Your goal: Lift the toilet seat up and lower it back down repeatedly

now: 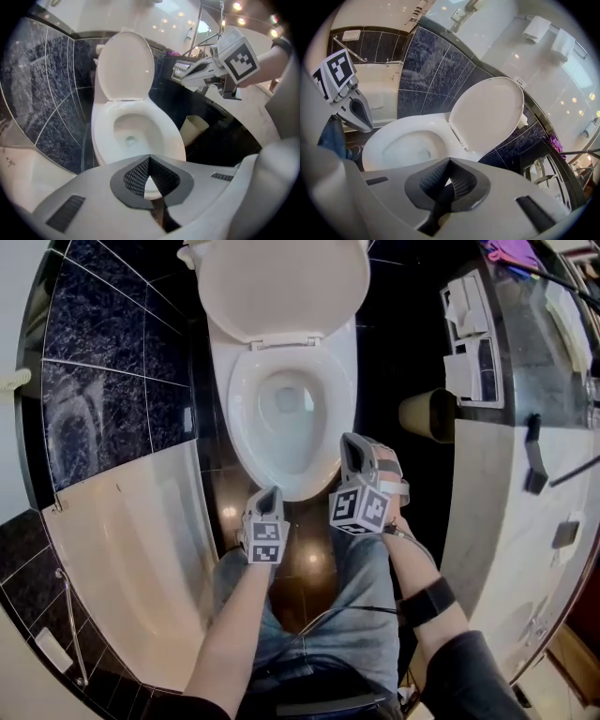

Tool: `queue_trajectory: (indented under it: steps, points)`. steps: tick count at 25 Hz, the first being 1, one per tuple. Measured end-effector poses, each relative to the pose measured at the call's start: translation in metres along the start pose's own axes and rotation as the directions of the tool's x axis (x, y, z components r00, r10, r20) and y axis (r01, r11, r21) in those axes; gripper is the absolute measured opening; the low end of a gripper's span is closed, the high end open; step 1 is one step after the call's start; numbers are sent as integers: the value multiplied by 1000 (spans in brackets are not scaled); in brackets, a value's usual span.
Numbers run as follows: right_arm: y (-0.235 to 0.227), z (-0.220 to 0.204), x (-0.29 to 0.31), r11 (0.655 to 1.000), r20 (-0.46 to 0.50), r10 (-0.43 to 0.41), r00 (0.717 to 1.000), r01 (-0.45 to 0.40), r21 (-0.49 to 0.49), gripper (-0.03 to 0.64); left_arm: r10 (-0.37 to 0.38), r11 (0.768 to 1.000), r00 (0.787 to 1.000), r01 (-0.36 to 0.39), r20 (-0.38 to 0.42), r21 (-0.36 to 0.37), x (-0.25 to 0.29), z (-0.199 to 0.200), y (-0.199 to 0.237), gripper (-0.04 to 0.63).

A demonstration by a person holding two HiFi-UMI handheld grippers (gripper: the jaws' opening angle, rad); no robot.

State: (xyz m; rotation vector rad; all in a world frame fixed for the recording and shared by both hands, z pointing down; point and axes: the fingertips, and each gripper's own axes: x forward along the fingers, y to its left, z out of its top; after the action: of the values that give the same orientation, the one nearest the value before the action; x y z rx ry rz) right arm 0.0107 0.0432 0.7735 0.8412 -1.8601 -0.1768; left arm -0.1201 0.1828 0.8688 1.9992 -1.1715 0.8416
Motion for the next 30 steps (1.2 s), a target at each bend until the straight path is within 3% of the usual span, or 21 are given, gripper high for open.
queue_trajectory:
  steps: [5, 11, 17, 23, 30]
  points:
    - [-26, 34, -32, 997, 34, -7, 999, 4, 71, 17, 25, 1000, 997, -26, 67, 7, -47, 73, 16, 0]
    - [-79, 92, -102, 979, 107, -30, 994, 8, 204, 17, 55, 998, 980, -57, 189, 6, -144, 186, 22, 0]
    - [-148, 120, -170, 906, 157, -97, 983, 22, 423, 17, 125, 990, 939, -139, 320, 18, -238, 281, 39, 0]
    - [-194, 125, -225, 805, 205, -135, 969, -13, 592, 17, 149, 985, 909, -172, 390, 25, -306, 339, 39, 0]
    - [-219, 115, -256, 762, 209, -144, 967, -26, 647, 17, 168, 980, 885, -196, 434, 19, -351, 369, 31, 0]
